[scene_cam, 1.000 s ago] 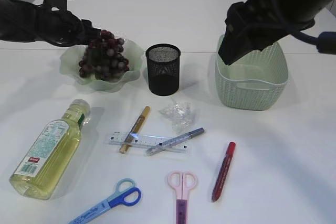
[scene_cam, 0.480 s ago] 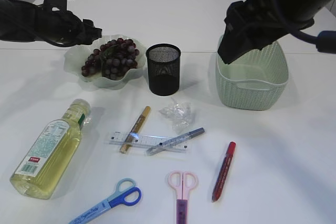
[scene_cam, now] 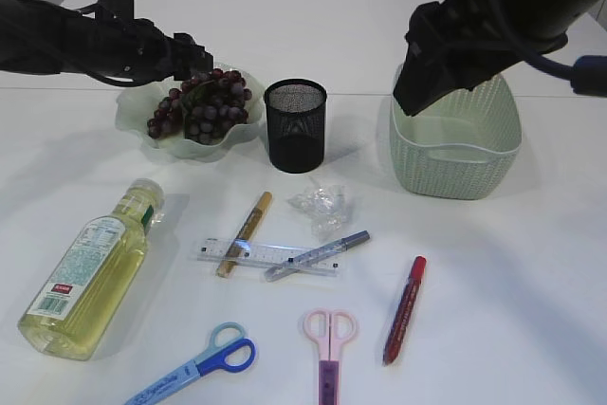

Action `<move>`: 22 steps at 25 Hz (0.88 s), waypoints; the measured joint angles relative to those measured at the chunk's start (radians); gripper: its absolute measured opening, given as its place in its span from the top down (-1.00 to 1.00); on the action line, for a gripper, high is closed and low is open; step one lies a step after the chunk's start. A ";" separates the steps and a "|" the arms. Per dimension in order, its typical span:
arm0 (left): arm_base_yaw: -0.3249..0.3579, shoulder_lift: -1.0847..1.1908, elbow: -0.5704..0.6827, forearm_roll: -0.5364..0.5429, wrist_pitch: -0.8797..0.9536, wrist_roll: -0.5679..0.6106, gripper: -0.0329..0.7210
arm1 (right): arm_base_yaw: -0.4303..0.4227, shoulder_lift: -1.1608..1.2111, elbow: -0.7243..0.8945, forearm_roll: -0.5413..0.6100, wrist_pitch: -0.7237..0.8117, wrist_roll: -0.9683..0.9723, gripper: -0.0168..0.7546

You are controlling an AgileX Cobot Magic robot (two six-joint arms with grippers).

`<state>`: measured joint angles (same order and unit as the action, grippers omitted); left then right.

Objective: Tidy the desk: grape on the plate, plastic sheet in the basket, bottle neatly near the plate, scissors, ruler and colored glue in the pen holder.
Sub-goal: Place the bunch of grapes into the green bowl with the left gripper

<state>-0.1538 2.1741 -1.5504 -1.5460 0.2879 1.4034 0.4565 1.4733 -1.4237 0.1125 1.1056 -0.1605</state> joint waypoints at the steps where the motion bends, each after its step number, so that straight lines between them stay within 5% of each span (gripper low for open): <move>1: 0.000 -0.004 0.000 0.024 0.023 -0.012 -0.22 | 0.000 0.000 0.000 0.000 0.000 0.000 -0.45; 22: 0.009 -0.236 -0.001 0.831 0.573 -0.674 -0.22 | 0.000 0.000 0.000 -0.023 0.054 0.039 -0.45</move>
<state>-0.1446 1.9380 -1.5518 -0.7152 0.8607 0.7296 0.4565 1.4733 -1.4237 0.0898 1.1598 -0.1218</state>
